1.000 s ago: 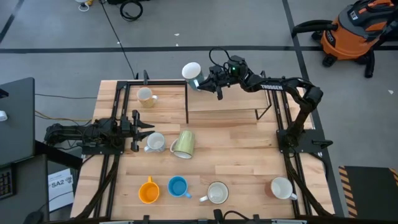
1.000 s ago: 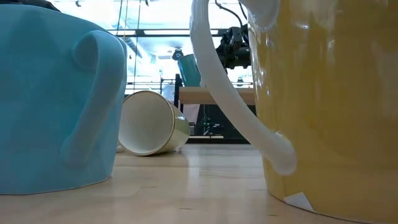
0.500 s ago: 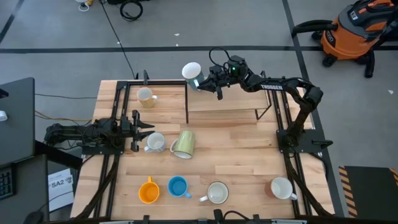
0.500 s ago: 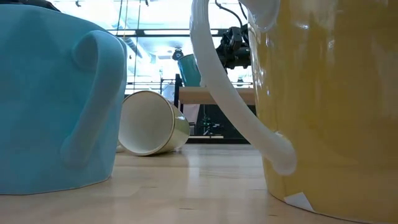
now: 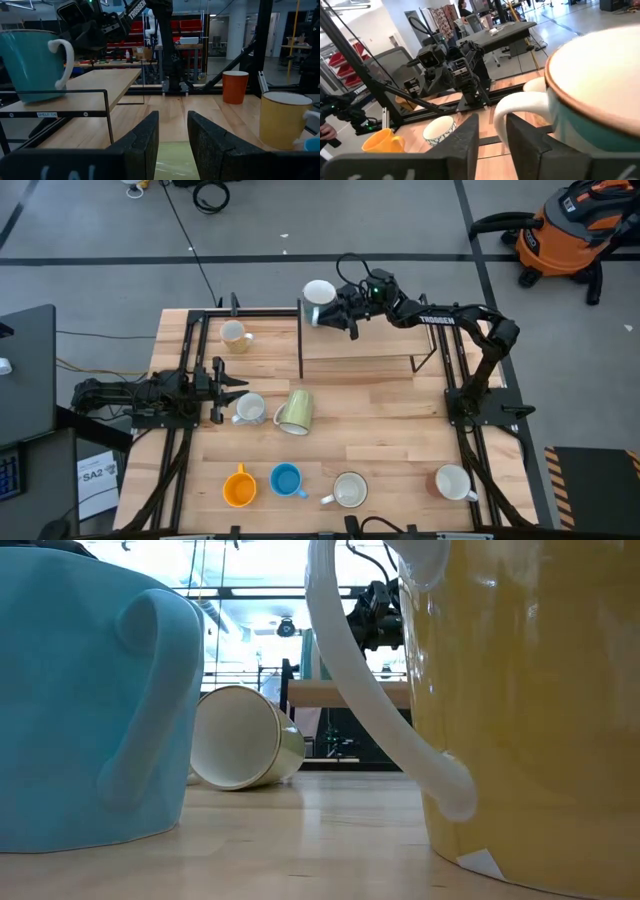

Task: Place coffee mugs
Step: Put the top blue mug on the shelf

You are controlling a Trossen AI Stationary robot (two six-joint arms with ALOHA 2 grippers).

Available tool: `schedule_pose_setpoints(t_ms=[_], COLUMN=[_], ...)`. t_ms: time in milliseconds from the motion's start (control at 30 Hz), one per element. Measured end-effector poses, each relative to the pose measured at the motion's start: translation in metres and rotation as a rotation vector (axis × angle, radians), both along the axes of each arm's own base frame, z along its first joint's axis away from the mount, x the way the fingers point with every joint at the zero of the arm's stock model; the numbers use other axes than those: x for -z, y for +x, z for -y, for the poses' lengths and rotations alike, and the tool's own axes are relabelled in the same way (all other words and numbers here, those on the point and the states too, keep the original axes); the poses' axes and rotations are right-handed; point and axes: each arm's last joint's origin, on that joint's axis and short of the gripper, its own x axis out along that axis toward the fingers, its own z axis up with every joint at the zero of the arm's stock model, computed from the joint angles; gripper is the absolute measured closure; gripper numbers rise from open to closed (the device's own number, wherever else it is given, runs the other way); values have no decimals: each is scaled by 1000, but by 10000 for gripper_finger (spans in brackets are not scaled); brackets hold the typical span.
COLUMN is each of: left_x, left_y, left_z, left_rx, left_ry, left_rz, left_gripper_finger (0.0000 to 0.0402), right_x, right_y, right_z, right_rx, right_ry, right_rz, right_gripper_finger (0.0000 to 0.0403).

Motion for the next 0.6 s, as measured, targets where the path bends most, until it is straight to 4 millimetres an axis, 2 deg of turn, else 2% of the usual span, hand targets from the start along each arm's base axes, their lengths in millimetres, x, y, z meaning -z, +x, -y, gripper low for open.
schedule_pose_setpoints(t_ms=[200, 600], left_x=[0, 0], left_y=[0, 0], left_z=[0, 0], left_rx=[0, 0], left_ry=[0, 0], left_rz=[0, 0], left_gripper_finger=[292, 292], right_x=[0, 0], right_y=[0, -4], right_z=[0, 6], right_rx=[0, 20], right_ry=[24, 28], right_rz=[-4, -5], right_gripper_finger=[281, 279])
